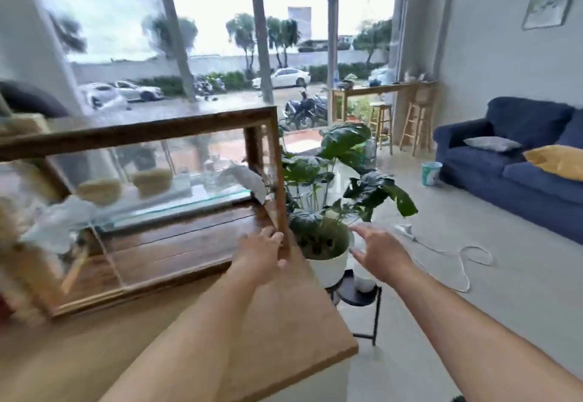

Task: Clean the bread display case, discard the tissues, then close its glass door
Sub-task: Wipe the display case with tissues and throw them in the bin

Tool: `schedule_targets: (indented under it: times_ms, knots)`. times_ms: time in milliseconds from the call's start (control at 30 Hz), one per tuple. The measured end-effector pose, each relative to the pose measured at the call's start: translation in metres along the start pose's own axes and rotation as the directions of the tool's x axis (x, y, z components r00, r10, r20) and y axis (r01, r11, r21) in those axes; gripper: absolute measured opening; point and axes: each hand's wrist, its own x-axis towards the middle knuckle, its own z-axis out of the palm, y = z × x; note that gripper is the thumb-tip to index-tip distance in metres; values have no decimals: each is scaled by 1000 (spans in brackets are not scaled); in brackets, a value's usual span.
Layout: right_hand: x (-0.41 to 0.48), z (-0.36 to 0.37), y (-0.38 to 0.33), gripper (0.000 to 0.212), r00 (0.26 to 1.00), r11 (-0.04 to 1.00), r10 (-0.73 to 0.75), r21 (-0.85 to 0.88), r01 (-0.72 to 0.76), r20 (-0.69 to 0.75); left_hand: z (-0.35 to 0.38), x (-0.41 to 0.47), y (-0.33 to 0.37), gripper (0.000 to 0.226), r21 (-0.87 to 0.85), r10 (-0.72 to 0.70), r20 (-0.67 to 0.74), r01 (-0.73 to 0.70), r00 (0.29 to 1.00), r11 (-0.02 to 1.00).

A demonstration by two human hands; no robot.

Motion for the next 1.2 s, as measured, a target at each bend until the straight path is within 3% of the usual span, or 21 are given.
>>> schedule_targets:
  times_ms: [167,333,533,700,800,933,1067,1200]
  knots:
    - [24,19,-101,49,973,974,-224,42,222,47,-2,-75,-118,64,-20,-341,34,342,939,939]
    - [56,28,-171,46,947,944,-321,79,319,13,-18,-124,-198,65,7,-509,-30,509,860,861]
    - [111,35,-221,46,949,936,-311,156,314,-47,-37,-150,-288,61,-45,-659,-122,659,742,751]
    - [159,50,-249,49,940,935,-312,132,330,-139,-38,-140,-359,57,-142,-625,-169,609,762,780]
    - [185,53,-261,58,924,926,-364,56,372,-114,-41,-123,-390,58,-121,-586,-253,575,770,809]
    - [209,58,-267,60,942,943,-333,-21,333,-32,-30,-99,-419,64,-78,-604,-171,601,778,796]
    - [231,64,-268,51,937,939,-324,-79,336,132,-13,-80,-431,49,-167,-627,-111,608,771,776]
    - [236,70,-270,27,930,930,-367,-36,366,-32,-10,-69,-431,40,-210,-624,-144,592,768,778]
